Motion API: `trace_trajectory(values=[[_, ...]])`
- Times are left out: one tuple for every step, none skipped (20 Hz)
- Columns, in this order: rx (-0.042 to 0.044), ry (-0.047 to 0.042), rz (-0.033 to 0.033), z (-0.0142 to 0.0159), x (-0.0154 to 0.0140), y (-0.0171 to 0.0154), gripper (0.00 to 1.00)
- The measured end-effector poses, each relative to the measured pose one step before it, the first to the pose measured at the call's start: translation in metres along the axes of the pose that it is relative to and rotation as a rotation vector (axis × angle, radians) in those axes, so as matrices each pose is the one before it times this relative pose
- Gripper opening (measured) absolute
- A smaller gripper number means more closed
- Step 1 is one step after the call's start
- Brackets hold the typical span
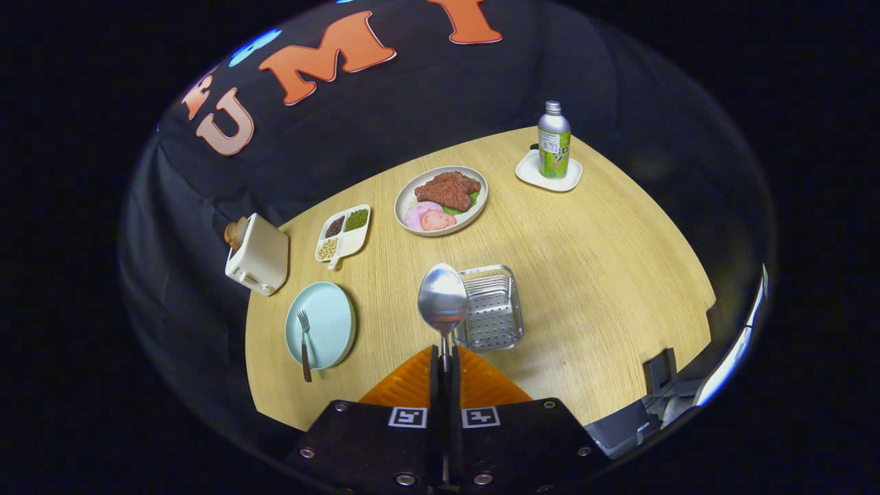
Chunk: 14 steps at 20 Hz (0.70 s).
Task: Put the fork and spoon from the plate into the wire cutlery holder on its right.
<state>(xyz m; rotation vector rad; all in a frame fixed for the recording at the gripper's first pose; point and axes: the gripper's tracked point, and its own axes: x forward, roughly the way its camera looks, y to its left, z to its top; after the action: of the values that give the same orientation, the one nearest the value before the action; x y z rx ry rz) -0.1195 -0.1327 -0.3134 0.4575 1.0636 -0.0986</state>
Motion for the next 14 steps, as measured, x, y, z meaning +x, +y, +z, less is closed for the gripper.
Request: trace_trajectory(values=[[-0.00127,0.00582,-0.00007,-0.00144,0.00094,-0.00592,0.04],[-0.00312,0.0044,-0.0034,-0.00146,0.0015,-0.00638,0.04],[-0.00652,0.00849,-0.00061,-0.00261,0.00234,-0.00495,0.04],[-0.00249,0.00905,-0.00026,-0.00265,0.00209,-0.00491,0.04],[-0.0043,0.0162,0.0053,-0.00389,0.0027,-0.00388,0.04],[0.00104,0.01418,0.0016,-0.00345,0.00253,-0.00387,0.04],[-0.00546,0.01865,-0.00132,-0.00355,0.00398,-0.00449,0.04],[-0.00416,0.01614,-0.00492,-0.00399,0.00509,-0.00428,0.04],[-0.00697,0.01266,0.00433,-0.00193,0.00448,-0.00153,0.04],[-0.00411,0.0114,0.0041,-0.00026,0.00383,-0.00002,0.04],[-0.0052,0.01033,0.00161,0.00024,0.00404,0.0004,0.04],[-0.005,0.00317,-0.0011,0.00238,0.00271,-0.00056,0.04],[-0.00479,0.00171,-0.00134,0.00377,0.00357,0.00155,0.04],[-0.01551,0.00442,-0.00009,0.00223,0.00254,0.00235,0.04]])
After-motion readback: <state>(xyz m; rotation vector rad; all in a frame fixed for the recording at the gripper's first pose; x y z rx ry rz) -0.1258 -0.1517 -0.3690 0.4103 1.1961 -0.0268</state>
